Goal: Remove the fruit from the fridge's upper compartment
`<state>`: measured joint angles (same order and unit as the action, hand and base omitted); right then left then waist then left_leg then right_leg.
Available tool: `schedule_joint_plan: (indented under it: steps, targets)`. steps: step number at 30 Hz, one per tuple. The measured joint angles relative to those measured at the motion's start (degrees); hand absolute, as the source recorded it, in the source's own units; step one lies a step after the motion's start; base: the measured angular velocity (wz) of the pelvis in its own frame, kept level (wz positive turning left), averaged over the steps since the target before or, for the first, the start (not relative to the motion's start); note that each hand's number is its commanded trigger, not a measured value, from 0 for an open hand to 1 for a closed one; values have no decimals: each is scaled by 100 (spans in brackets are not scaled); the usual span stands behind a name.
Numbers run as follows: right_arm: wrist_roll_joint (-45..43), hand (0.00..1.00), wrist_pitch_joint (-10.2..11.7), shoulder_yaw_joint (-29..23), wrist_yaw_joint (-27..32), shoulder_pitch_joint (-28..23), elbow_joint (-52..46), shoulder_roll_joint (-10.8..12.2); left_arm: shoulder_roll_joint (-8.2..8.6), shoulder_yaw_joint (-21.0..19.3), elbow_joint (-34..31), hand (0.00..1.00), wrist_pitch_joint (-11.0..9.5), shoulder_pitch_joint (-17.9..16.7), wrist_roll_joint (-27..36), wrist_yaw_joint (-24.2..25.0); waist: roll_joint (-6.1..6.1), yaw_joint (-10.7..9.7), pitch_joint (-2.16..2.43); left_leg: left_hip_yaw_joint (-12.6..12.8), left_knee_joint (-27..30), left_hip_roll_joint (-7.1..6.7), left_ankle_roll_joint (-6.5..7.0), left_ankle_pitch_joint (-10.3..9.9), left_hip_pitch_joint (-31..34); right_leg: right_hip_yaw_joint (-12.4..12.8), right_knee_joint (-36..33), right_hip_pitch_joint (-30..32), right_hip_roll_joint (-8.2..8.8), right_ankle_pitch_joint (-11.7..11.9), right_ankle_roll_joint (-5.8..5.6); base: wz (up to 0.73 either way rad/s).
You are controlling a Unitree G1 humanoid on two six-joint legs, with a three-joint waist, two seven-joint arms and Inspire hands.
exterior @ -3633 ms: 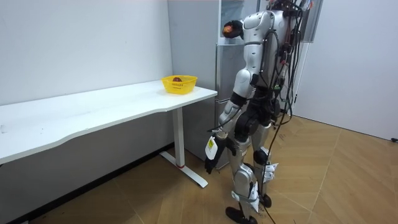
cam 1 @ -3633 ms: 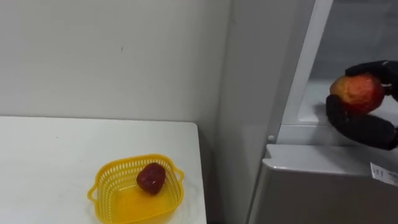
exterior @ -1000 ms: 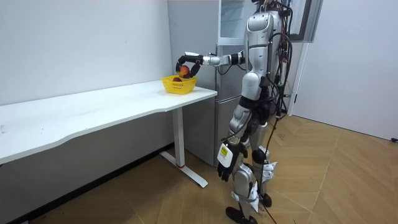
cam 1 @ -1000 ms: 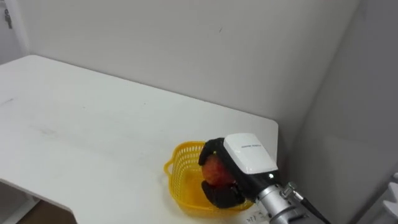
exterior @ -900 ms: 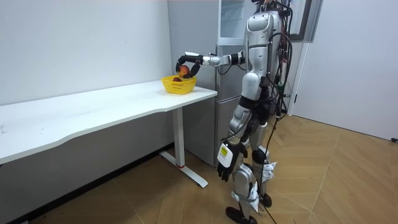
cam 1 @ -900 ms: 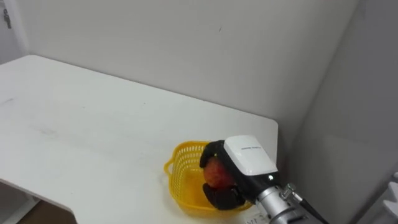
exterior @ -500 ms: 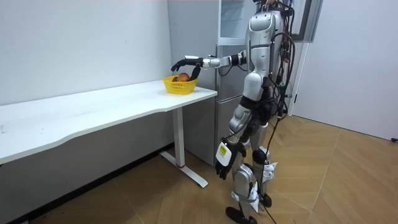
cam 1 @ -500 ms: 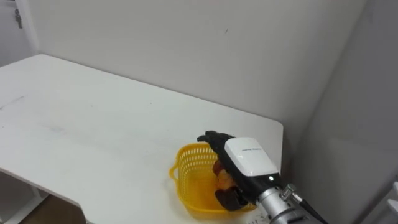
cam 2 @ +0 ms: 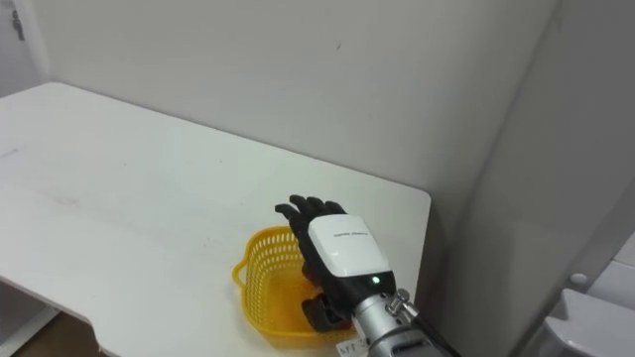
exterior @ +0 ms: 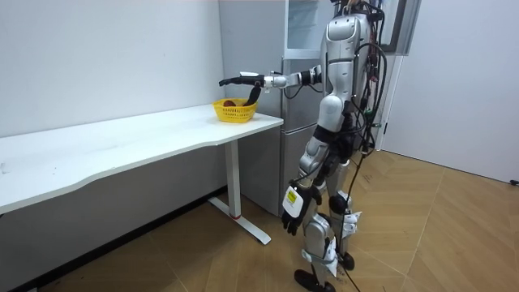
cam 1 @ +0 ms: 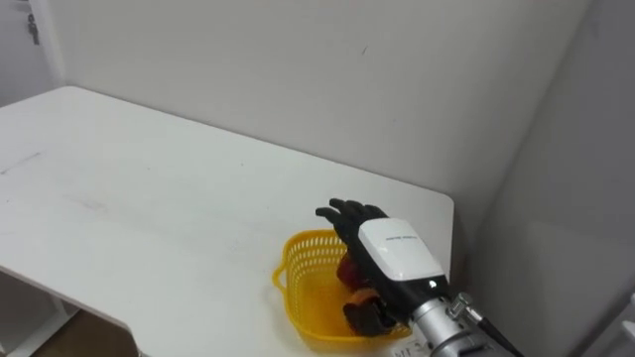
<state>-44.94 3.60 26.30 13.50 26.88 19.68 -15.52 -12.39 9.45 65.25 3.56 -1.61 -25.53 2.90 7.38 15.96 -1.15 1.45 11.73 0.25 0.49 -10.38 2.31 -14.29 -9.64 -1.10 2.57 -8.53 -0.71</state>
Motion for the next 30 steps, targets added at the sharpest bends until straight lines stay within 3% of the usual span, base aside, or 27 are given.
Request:
schedule_joint_plan:
  steps: [6, 11, 15, 19, 21, 25, 30]
  targets:
    - [295, 0, 24, -202, 31, 0, -630, 29, -4, -18, 13, 0, -11, -13, 1, -4, -42, -42, -27, 18, 9, 0, 1, 0, 8, -12, 0, 2, -1, 0, 0, 0]
    - [625, 0, 270, -672, 332, 3, -1463, 74, 28, -107, -6, 0, -23, -104, 1, -7, -84, -179, -29, 46, 4, 0, 1, 0, -21, 1, 4, -17, -7, 0, 0, 0]
    - [1161, 0, 290, -991, 672, 1, -2013, 192, 53, -142, 7, 0, -29, -161, 25, -35, -179, -339, -35, 54, -15, 0, 1, 0, -104, 1, 12, -92, -8, 0, 0, 0]
    - [1263, 0, 373, -1154, 925, -4, -2328, 202, 62, -155, 14, 0, -63, -276, 31, -114, -328, -512, 9, 93, -64, 4, 3, -1, -234, 24, 9, -186, -6, 0, 0, -6]
    - [1562, 0, 416, -1304, 1081, -5, -2496, 203, 79, -204, 19, 0, -65, -370, 31, -123, -395, -579, 67, 186, -116, 21, 3, -1, -322, 154, 1, -191, -17, 0, 0, -24]
    - [1880, 0, 473, -1629, 1418, -12, -2754, 194, 145, -276, 167, 0, -73, -424, 24, -127, -415, -699, 81, 309, -134, 32, 3, -1, -396, 193, 0, -204, -18, 0, 0, -18]
    - [2248, 0, 784, -1915, 1702, -268, -2955, 178, 243, -316, 139, 0, -110, -468, 24, -208, -410, -924, 86, 324, -112, 29, 7, -6, -498, 247, 11, -327, -22, 1, 0, 1]
